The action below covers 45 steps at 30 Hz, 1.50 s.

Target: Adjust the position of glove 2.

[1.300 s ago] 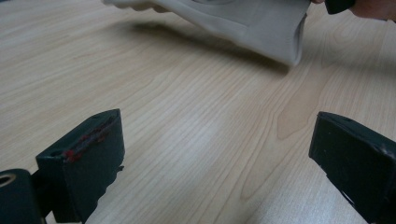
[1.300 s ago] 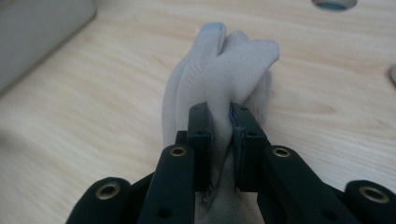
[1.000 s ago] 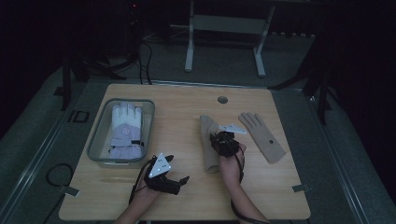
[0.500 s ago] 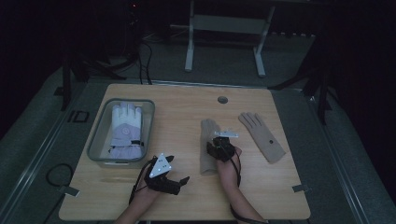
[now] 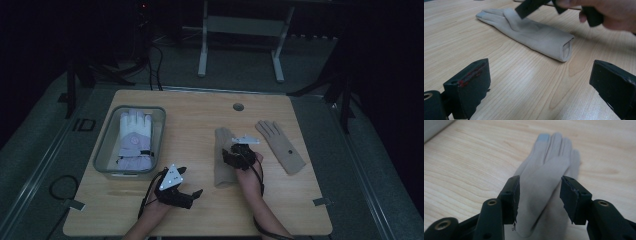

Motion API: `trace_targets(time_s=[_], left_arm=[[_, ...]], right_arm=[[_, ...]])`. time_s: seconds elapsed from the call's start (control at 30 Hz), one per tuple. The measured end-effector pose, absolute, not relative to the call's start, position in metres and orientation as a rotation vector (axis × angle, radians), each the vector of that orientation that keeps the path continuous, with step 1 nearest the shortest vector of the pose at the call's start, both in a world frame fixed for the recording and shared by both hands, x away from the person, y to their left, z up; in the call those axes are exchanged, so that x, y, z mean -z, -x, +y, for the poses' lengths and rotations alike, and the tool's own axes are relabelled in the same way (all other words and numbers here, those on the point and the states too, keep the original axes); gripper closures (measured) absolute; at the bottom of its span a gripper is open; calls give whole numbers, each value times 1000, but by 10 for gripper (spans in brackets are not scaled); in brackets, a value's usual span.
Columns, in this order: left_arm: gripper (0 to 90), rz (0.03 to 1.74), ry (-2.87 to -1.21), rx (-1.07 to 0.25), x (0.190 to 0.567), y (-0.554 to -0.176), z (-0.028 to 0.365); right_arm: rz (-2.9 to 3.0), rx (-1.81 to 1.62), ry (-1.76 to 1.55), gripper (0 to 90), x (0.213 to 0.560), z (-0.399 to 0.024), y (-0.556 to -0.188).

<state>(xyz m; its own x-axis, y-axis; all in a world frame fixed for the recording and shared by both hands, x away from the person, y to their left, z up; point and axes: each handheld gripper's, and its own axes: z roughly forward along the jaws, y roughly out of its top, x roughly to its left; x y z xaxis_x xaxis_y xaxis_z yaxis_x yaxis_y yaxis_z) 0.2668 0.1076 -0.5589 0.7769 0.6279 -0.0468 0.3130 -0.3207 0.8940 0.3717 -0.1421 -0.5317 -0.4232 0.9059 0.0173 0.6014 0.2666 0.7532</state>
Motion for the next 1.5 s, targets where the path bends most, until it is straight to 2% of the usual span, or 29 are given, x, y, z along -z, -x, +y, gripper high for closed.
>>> trace_targets(time_s=[0.3,0.77,0.87,0.93,1.07,1.17,1.37,1.5], left_arm=[[35,723,-1923,-373,560,-268,110],[34,735,-1904,-364,560,-270,113],[34,732,-1907,-365,560,-269,113],[34,737,-1902,-361,560,-270,113],[34,746,-1893,-351,560,-270,115],[34,741,-1898,-360,559,-269,116],[34,739,-1906,-366,559,-266,114],[34,725,-1909,-371,557,-262,112]], right_arm=[[2172,-1000,-1166,510,510,-177,-374],[2047,-967,-1255,568,485,-271,-412],[2029,-918,-1266,541,489,-288,-420],[2030,-909,-1266,488,493,-298,-425],[2063,-885,-1288,480,504,-313,-430],[2111,-860,-1283,520,518,-322,-432],[2157,-852,-1225,542,538,-336,-434],[2197,-893,-1323,578,550,-343,-438]])
